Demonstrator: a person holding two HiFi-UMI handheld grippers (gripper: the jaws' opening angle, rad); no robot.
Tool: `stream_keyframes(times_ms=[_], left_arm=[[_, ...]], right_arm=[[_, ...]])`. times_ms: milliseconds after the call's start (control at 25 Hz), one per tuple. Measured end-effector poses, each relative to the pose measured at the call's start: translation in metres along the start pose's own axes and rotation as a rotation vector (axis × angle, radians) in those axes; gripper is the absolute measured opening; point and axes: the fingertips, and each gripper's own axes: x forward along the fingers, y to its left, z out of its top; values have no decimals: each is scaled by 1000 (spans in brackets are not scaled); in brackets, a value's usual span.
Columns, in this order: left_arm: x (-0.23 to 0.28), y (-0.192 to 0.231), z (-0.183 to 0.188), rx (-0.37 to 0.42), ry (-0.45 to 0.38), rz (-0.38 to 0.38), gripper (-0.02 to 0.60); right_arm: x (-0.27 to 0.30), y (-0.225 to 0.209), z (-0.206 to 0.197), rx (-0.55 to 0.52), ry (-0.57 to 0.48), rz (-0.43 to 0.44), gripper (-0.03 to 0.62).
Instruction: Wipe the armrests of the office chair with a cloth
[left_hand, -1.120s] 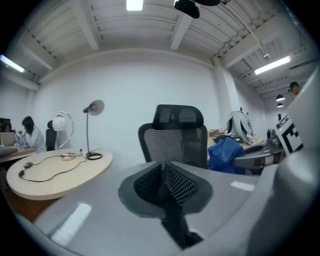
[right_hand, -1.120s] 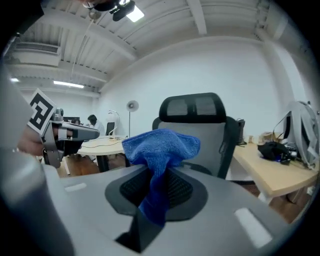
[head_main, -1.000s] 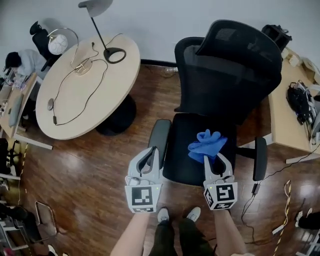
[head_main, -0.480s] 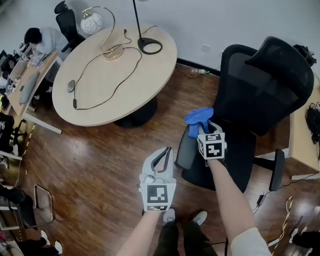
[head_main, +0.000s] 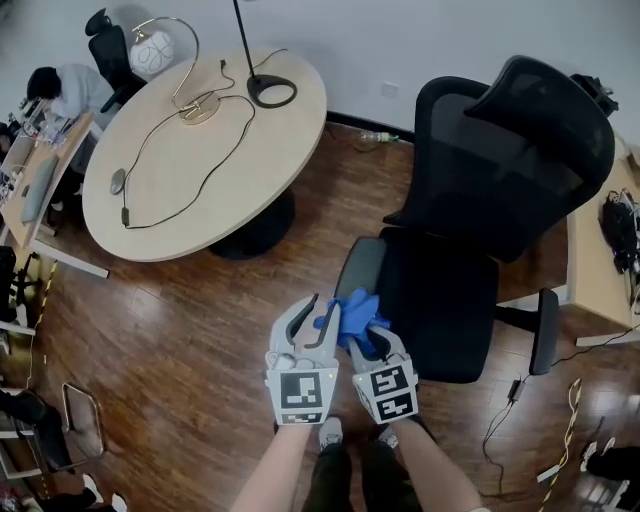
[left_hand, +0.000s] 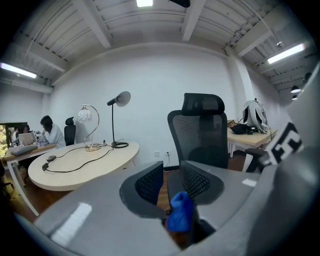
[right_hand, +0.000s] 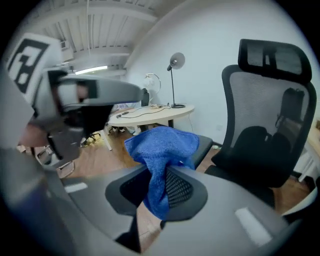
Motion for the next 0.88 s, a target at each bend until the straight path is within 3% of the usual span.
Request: stream_keyframes(times_ms=[120, 200, 280, 360, 400, 440, 600, 640, 720, 800, 880], left_arm=[[2, -7, 0, -12, -27, 1, 238], [0, -19, -7, -52, 34, -7, 273], [-2, -32, -14, -80, 97, -13, 281], [0, -45, -13, -92, 133, -17, 234], [3, -53, -9, -90, 129, -28, 171], [9, -64, -5, -86, 122, -50, 173], [36, -122, 19, -62, 15, -96, 166], [40, -140, 25, -61, -31, -97, 156], [44, -168, 38, -41, -120, -73, 199], [46, -180, 35, -36, -154, -22, 206], [48, -189, 21, -55, -177, 0, 206]], right_arm=[[-19, 24, -10, -13, -67, 30, 75], [-38, 12, -3, -29, -181, -6, 75], [-66, -21, 11, -6, -312, -76, 75], [-101, -64, 26, 24, -425, -158, 75], [-120, -87, 33, 31, -470, -197, 75], [-138, -111, 37, 37, -504, -232, 75], [-196, -188, 30, 25, -566, -313, 75], [-208, -200, 25, 8, -575, -303, 75], [-225, -217, 10, -36, -579, -262, 75], [-221, -224, -5, -78, -580, -201, 75], [-201, -230, -13, -112, -672, -145, 75]])
